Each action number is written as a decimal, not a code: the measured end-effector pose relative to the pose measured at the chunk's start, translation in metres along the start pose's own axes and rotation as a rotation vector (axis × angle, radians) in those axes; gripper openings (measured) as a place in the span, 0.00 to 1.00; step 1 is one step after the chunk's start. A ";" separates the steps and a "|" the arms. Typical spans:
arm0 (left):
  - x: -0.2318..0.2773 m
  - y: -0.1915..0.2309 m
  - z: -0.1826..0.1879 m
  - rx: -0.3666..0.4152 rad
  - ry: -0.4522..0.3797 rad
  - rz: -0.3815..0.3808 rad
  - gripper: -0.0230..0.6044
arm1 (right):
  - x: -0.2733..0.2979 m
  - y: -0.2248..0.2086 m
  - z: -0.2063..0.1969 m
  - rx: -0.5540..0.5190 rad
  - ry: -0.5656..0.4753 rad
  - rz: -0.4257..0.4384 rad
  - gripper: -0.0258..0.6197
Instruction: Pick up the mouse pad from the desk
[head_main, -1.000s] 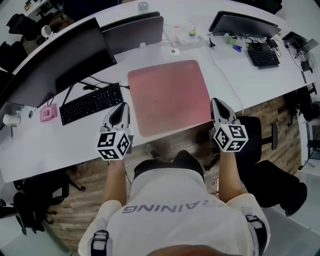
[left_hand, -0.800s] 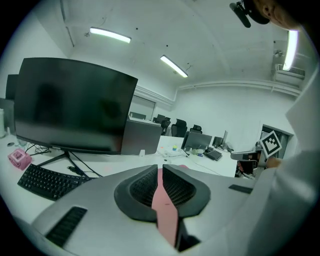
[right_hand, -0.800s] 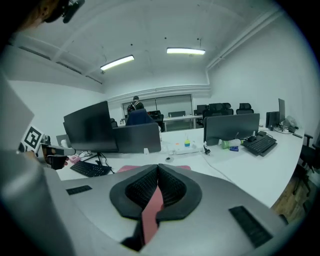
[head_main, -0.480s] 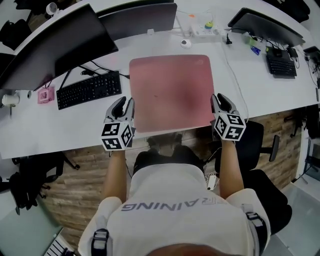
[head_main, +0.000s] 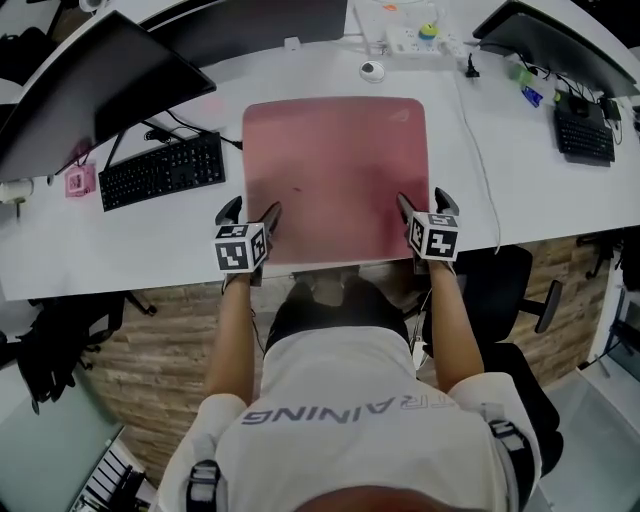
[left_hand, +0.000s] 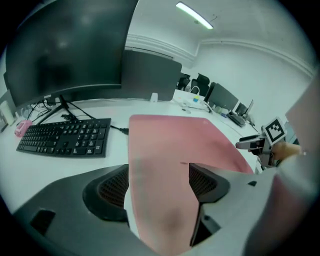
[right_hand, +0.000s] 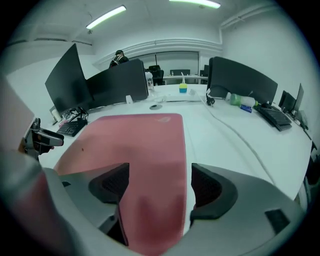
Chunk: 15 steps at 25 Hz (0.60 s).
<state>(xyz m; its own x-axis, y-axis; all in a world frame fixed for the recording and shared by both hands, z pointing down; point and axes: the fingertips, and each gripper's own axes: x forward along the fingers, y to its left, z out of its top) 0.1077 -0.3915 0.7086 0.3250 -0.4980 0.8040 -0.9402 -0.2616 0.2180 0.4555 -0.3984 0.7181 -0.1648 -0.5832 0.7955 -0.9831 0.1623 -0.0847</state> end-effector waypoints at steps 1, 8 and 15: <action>0.007 0.001 -0.006 -0.007 0.019 0.016 0.62 | 0.006 -0.002 -0.006 -0.003 0.023 0.002 0.63; 0.043 0.009 -0.020 0.011 0.080 0.124 0.65 | 0.030 -0.014 -0.022 0.018 0.068 0.000 0.64; 0.044 0.014 -0.027 -0.039 0.079 0.130 0.67 | 0.031 -0.008 -0.024 0.033 0.053 -0.027 0.62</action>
<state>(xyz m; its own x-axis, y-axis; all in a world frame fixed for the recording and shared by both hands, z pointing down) 0.1061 -0.3946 0.7625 0.1926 -0.4589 0.8674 -0.9777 -0.1656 0.1294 0.4604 -0.3988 0.7575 -0.1350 -0.5440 0.8281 -0.9893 0.1206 -0.0820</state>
